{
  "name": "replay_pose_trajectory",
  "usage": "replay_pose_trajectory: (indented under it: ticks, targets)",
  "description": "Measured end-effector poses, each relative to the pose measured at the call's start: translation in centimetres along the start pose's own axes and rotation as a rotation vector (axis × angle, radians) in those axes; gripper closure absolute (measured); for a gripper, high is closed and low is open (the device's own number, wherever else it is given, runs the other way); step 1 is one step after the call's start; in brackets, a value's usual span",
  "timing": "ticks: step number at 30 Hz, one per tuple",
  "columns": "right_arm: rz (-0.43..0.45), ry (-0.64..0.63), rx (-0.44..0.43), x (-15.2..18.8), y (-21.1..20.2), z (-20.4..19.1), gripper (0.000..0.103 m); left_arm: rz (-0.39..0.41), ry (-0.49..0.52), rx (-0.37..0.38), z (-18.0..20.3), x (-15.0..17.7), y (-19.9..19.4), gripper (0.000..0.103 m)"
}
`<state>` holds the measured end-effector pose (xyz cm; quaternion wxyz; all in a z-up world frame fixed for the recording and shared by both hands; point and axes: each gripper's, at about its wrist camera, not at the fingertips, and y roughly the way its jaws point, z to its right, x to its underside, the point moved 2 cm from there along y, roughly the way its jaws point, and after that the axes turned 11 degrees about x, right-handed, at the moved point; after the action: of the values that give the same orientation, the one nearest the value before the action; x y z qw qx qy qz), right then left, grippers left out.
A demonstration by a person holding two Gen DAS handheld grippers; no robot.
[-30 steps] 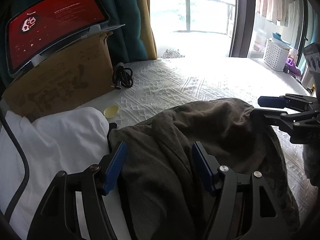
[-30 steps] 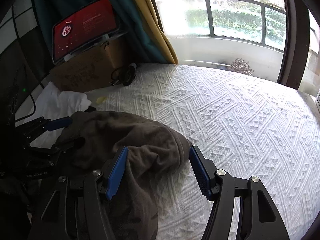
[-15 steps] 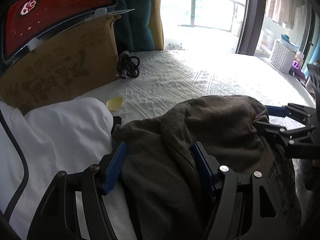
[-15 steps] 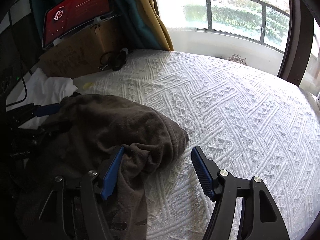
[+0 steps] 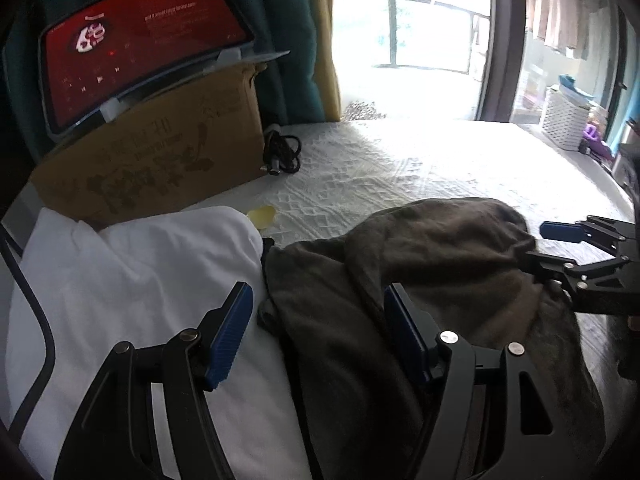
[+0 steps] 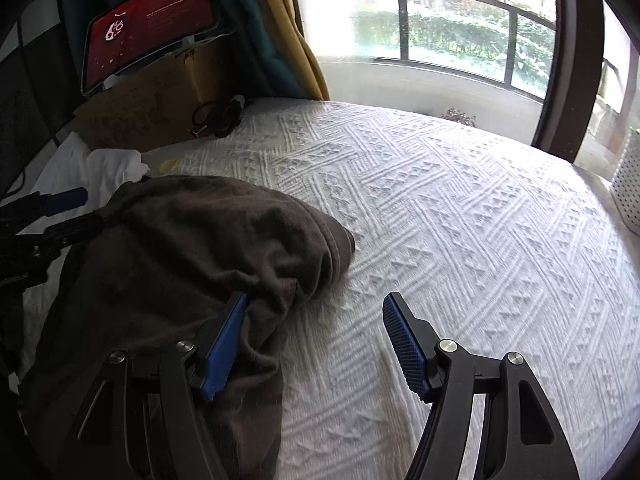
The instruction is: Fold small clothes
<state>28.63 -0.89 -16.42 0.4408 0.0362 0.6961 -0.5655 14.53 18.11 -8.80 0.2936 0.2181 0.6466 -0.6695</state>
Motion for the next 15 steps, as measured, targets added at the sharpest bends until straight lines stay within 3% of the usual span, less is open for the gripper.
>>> replay_pose_trajectory:
  ticks: [15]
  targets:
    - [0.012, 0.05, 0.055, 3.1, -3.3, 1.7, 0.033, 0.0, 0.02, 0.069, 3.7, 2.9, -2.3, 0.034]
